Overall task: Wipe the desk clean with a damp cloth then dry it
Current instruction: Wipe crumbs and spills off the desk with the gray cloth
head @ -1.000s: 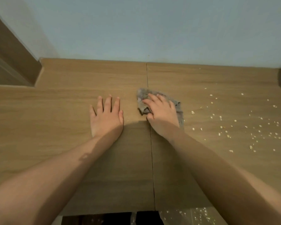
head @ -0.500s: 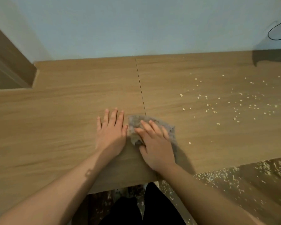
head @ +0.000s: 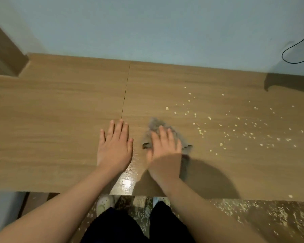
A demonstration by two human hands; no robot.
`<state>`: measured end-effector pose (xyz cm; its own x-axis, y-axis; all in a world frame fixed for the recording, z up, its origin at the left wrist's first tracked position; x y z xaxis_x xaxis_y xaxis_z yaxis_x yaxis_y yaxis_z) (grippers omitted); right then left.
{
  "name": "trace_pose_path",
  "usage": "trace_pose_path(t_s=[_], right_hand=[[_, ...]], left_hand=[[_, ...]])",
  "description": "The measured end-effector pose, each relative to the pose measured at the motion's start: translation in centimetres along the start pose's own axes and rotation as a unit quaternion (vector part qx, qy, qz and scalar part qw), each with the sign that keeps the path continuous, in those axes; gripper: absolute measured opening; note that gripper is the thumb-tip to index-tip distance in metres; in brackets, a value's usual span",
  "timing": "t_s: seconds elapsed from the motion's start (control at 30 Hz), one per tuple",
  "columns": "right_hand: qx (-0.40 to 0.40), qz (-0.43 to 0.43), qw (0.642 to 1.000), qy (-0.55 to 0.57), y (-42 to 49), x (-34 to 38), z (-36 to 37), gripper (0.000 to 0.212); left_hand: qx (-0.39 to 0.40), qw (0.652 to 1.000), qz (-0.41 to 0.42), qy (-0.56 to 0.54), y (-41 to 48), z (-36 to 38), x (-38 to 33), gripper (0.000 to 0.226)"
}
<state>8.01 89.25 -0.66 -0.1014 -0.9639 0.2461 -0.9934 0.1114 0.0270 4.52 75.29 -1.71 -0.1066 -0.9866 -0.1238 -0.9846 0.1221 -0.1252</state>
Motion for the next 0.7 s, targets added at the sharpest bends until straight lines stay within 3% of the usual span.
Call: trace_pose_path(t_s=[0.07, 0.13, 0.17, 0.27, 0.37, 0.47, 0.53, 0.6, 0.67, 0.7], right_hand=[[0.052, -0.146, 0.988, 0.002, -0.8, 1.3, 0.6, 0.054], [0.072, -0.194, 0.978, -0.008, 0.3, -1.0, -0.1, 0.053], [0.079, -0.171, 0.982, -0.006, 1.1, -3.1, -0.7, 0.053], [0.041, 0.006, 0.999, -0.003, 3.0, -10.1, -2.8, 0.055], [-0.011, 0.12, 0.993, 0.006, 2.0, -11.4, -2.9, 0.055], [-0.006, -0.004, 1.0, 0.014, -0.1, -5.2, -1.3, 0.049], [0.043, -0.13, 0.99, 0.031, -0.2, -1.1, -0.2, 0.05], [0.066, -0.201, 0.977, 0.017, 2.0, 0.7, -0.1, 0.049], [0.08, -0.202, 0.976, -0.027, 5.3, -0.4, -0.1, 0.05], [0.094, -0.151, 0.983, -0.032, 7.0, -2.0, -0.4, 0.053]], left_hand=[[-0.01, 1.0, -0.014, 0.004, 0.0, 0.2, -0.5, 0.055], [-0.019, 0.999, -0.028, -0.018, -0.1, 0.0, -0.9, 0.054], [-0.018, 0.999, -0.035, -0.027, -0.2, -0.1, -1.0, 0.054], [-0.013, 0.999, -0.04, -0.021, -0.1, -0.1, -1.2, 0.054], [-0.017, 1.0, -0.007, -0.014, 0.5, -0.3, -1.4, 0.065], [-0.014, 1.0, 0.025, -0.013, 2.1, -0.4, -1.1, 0.083], [-0.013, 0.999, 0.044, -0.004, 2.7, -0.4, -0.9, 0.081], [-0.023, 0.998, 0.052, -0.005, 2.9, -0.4, -0.8, 0.077], [-0.03, 0.998, 0.049, -0.013, 2.9, -0.4, -0.7, 0.074], [-0.031, 0.998, 0.049, -0.014, 2.8, -0.4, -0.7, 0.073]])
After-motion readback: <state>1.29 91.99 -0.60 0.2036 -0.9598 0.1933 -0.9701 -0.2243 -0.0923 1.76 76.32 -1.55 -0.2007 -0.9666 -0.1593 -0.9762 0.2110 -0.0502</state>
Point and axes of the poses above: each hand's wrist, its own y-axis towards the middle knuckle, its own z-axis out of the palm, x = y × z, the point moved 4 cm from there along y, towards the middle knuckle, and after that the axes turned 4 degrees about -x, right-handed, at the moved point
